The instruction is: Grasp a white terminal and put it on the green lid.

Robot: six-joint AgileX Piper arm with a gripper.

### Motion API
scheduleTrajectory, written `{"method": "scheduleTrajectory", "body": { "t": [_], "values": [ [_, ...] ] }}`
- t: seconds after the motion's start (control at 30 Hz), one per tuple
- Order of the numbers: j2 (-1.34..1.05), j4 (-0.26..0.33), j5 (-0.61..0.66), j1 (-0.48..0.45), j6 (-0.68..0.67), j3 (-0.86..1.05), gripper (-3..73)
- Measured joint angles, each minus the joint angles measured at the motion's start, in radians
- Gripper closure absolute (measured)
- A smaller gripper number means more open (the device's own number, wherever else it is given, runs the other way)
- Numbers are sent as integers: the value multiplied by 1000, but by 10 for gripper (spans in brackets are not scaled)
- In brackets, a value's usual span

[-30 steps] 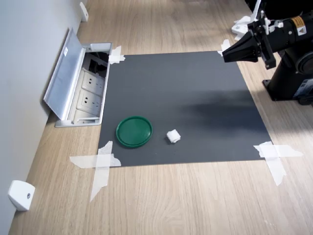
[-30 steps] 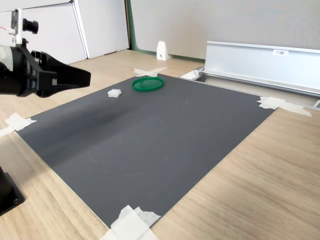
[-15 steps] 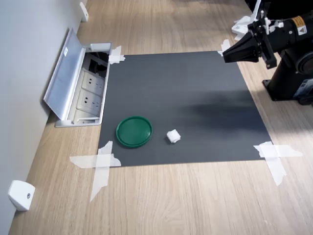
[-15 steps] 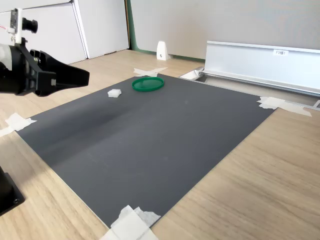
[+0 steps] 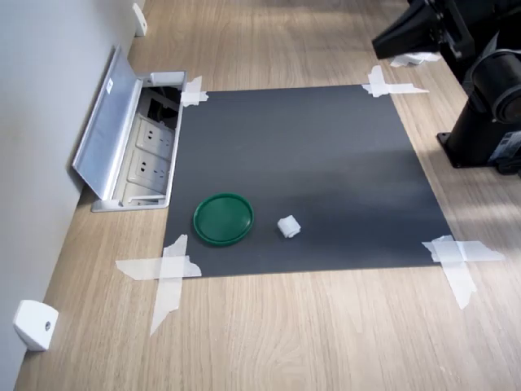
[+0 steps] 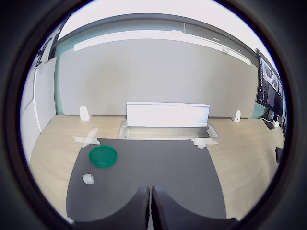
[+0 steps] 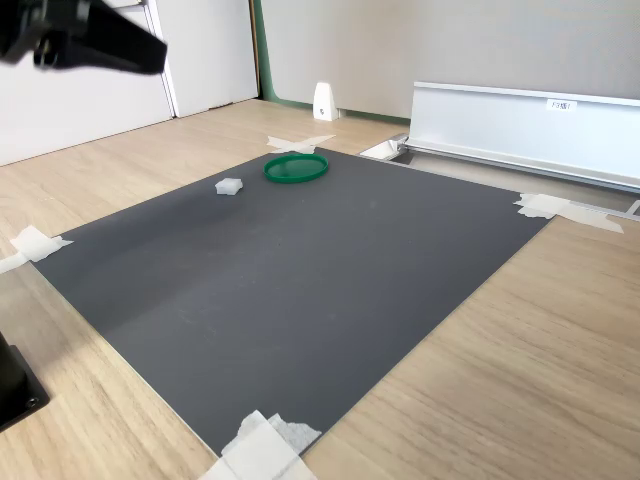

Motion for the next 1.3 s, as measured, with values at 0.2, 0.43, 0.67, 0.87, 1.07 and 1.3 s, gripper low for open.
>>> {"method": "scheduleTrajectory", "body": {
  "t": [0.2,0.43,0.67,0.87,1.07,1.3],
  "values": [
    [276,-28,94,0,-3,-190,704],
    [521,-24,251,43,-160,-390,704],
    [683,-24,398,217,-277,-495,704],
    [796,-33,429,292,-226,-547,700],
    [821,-21,375,302,-185,-632,700],
    [887,-12,413,302,-276,-703,700]
  ]
}}
